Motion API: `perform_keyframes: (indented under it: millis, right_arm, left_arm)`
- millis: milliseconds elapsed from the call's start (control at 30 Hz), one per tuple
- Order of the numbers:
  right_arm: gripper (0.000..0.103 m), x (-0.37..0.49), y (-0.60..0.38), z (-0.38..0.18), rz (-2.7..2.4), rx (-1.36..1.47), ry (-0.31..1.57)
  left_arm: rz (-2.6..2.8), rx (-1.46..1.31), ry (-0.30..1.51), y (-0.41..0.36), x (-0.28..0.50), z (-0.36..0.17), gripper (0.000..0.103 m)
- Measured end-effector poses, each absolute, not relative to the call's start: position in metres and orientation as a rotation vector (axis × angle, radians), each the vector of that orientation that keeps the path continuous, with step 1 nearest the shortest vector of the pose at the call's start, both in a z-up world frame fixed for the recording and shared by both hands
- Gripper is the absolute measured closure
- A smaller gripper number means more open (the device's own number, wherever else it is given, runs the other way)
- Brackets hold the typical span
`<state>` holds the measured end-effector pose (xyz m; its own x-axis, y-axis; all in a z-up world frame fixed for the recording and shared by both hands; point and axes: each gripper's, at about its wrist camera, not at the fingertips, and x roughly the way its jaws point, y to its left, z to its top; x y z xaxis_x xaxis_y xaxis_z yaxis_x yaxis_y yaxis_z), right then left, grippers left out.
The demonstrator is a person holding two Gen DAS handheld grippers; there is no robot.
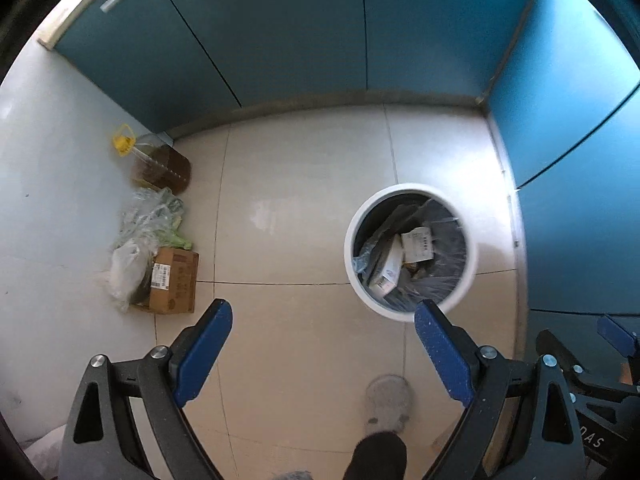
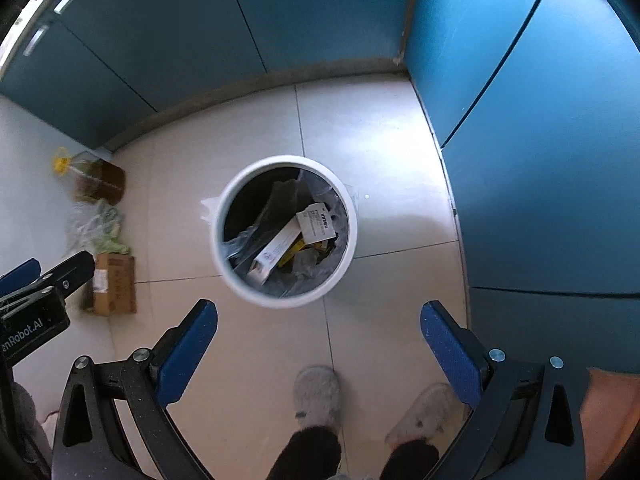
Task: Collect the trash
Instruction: 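Grasp the white tissue with the left tool while the right tool grasps the green pepper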
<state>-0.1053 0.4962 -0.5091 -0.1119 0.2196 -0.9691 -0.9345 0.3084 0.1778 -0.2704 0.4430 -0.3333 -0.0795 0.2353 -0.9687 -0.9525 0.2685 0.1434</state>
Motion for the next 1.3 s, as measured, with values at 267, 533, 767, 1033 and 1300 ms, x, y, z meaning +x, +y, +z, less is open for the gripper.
perform_keyframes:
  millis: [267,533,767,1033,1300]
  right_arm:
    - [0.0,-0.099,0.449,-0.38,1.186,-0.734,1.251]
    - [0.0,-0.09,0.408,-0.281,1.223,-0.659,1.229]
    - [0.0,-0.055,0.377,-0.219,1.286,-0.471,1.307]
    - [0.0,0.095,0.293,-0.167,1.07,-0.152,1.315]
    - [0.0,0.258,0.1,-0.197,0.534,0.085,1.338]
  left_arm:
    - [1.183,-0.783,1.203,0.396,-0.287,-0.23,0.01]
    - [1.197,-0.786,1.16,0.362,-0.293,-0.149,0.01]
    - [1.242,-0.736,1.097,0.348,-0.276,-0.079,0.01]
    - [1.045,-0.564,1.09,0.306,-0.143,-0.024,0.01]
    - [0.643,-0.34,1.211,0.193,0.07,-0.027,0.01]
